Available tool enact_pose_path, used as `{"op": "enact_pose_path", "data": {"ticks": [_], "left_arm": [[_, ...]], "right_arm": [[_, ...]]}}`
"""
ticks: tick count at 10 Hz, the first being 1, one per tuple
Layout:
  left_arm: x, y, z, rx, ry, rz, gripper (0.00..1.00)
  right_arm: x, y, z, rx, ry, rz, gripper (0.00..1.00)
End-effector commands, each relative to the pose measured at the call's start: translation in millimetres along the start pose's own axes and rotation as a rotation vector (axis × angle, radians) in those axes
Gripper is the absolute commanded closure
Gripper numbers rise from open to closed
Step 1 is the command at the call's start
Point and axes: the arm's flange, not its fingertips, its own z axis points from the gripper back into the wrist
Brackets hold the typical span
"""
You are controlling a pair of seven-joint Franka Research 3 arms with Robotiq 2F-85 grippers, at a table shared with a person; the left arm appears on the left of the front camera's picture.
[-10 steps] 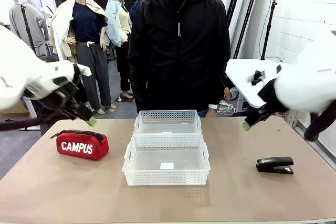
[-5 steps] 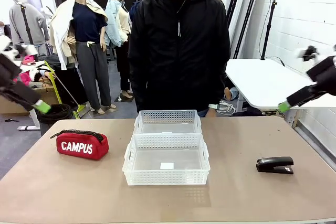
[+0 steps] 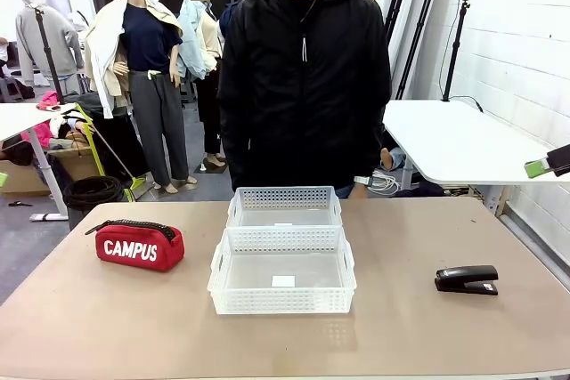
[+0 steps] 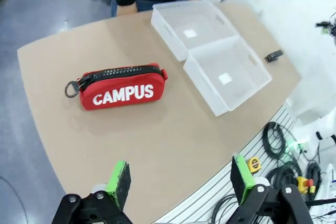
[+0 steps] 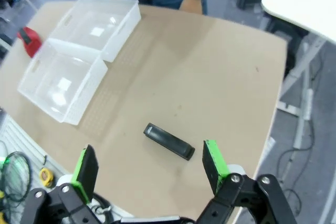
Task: Distribute items into two baskets.
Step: Pick up the Pencil pouch that the person points to.
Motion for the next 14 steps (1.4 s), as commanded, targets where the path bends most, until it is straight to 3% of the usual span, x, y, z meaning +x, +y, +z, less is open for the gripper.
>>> {"op": "enact_pose_path", "data": {"ticks": [1, 7, 12, 13, 14], "left_arm": [[-7, 10, -14, -0.066, -0.045, -0.023, 0.0], [11, 7, -24, -0.049, -0.124, -0.091, 0.0], [17, 6, -27, -0.058, -0.126, -0.106, 0.0], [17, 5, -26, -0.072, -0.114, -0.111, 0.0], [17, 2, -25, -0.054, -0.109, -0.089, 0.0]], "right_arm": [[-36, 8, -15, 0.112, -0.059, 0.034, 0.0], [-35, 2, -21, 0.082, -0.129, 0.096, 0.0], [-38, 0, -22, 0.087, -0.146, 0.11, 0.0], [-7, -18, -7, 0.08, -0.136, 0.092, 0.0], [-7, -18, -7, 0.08, -0.136, 0.092, 0.0]]}}
